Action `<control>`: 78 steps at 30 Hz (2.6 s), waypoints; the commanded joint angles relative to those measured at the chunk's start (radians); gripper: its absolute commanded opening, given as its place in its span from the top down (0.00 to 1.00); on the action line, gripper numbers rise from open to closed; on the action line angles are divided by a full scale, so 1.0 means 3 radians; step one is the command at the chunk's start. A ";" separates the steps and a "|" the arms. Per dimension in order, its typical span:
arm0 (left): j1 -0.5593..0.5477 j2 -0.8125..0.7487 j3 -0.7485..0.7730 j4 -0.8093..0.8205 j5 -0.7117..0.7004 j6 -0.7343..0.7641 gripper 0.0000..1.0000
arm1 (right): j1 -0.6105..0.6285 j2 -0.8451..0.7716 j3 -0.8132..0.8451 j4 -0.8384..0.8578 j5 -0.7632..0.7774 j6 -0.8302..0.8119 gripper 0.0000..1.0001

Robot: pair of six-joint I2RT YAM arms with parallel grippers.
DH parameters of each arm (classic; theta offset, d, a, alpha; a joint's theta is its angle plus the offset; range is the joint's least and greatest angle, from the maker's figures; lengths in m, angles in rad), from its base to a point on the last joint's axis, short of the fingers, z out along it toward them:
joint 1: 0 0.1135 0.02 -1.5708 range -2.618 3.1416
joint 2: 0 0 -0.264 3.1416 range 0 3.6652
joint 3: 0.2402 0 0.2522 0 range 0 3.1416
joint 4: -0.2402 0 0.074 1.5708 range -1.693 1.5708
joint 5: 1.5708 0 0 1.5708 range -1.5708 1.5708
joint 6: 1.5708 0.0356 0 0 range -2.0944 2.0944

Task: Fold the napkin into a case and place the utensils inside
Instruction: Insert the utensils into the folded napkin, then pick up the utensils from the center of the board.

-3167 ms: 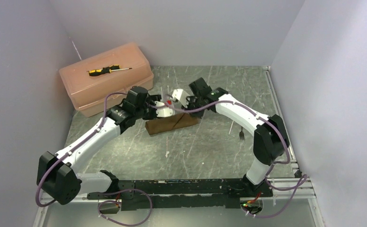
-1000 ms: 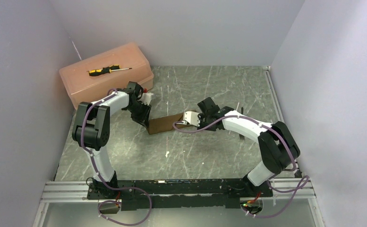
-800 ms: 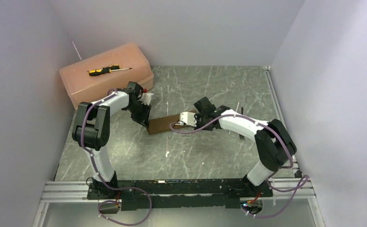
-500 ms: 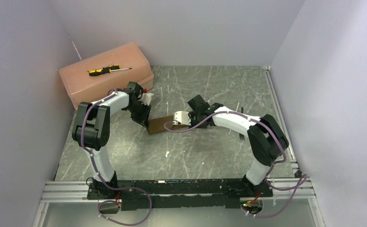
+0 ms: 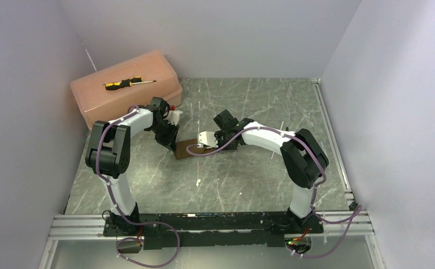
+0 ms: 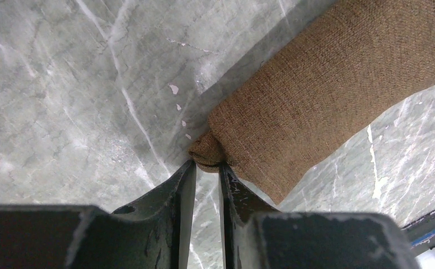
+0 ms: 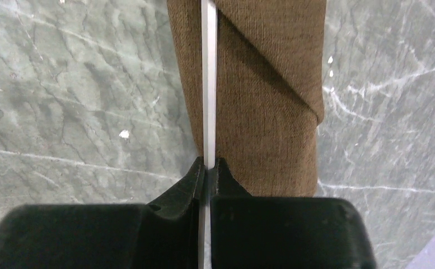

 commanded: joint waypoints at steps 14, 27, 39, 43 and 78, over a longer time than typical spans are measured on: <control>-0.0019 0.0000 0.0013 0.0013 0.0031 0.0089 0.75 | 0.0066 0.0330 0.0474 -0.0290 -0.0373 -0.0147 1.00; -0.0037 -0.0021 0.0021 0.0005 0.0073 0.0079 0.77 | 0.0094 0.0525 0.0776 -0.0346 -0.0487 -0.0152 1.00; -0.0037 -0.0019 0.0038 -0.0046 0.0025 0.0112 0.78 | 0.0090 0.0370 0.0686 -0.0194 -0.0300 -0.0027 0.67; -0.0031 -0.0056 0.0025 -0.0067 0.0003 0.0117 0.79 | 0.0090 0.0237 0.0702 -0.0171 -0.0247 0.0047 0.01; 0.0050 -0.0269 0.1069 -0.1534 0.0234 0.0506 0.12 | -0.1969 -0.0262 -0.0341 0.0125 0.1154 0.4802 0.31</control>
